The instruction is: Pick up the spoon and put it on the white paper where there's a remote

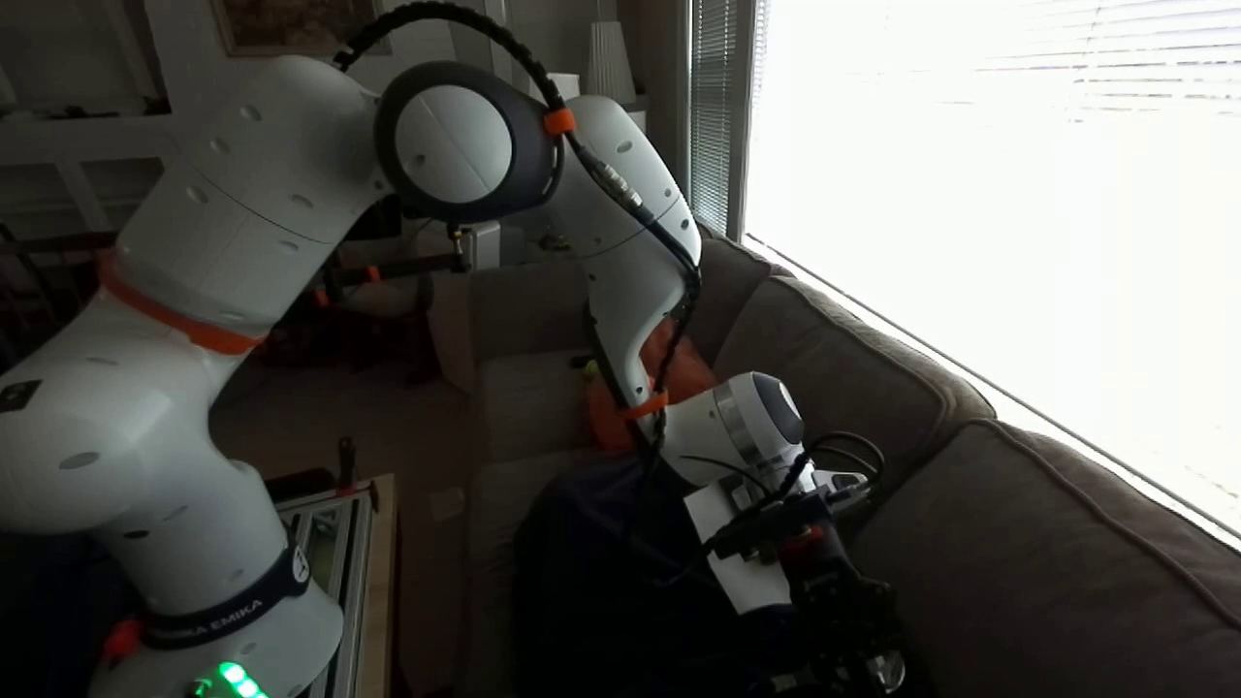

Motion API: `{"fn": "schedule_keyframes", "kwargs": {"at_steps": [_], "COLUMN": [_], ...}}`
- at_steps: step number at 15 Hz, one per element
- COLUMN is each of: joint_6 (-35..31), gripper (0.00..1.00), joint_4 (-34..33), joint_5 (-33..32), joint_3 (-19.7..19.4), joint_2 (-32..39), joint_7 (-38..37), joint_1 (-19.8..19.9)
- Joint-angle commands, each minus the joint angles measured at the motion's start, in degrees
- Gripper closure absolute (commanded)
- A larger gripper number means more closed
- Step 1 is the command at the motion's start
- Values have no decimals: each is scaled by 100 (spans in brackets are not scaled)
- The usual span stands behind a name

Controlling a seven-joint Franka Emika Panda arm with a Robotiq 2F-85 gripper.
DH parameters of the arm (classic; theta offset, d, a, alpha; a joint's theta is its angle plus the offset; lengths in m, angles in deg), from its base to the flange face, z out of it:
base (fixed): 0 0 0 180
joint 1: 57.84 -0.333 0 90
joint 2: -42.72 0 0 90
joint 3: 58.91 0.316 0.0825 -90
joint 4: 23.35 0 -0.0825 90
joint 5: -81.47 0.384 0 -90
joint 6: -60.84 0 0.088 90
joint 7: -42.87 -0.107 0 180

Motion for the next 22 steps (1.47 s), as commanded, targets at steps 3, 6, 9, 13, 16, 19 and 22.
{"fn": "schedule_keyframes", "kwargs": {"at_steps": [3,6,9,13,16,19,22], "joint_6": [21,-128,-285,-418,-396,-348,-278], "gripper": [98,98,98,98,98,98,98], "joint_4": [-81,-327,-547,-743,-787,-745,-674], "joint_5": [-20,10,11,58,113,101,26], "joint_3": [185,340,471,548,541,518,469], "joint_2": [48,325,571,813,918,909,855], "joint_7": [-5,0,84,235,367,445,455], "joint_1": [216,276,309,318,339,349,302]}}
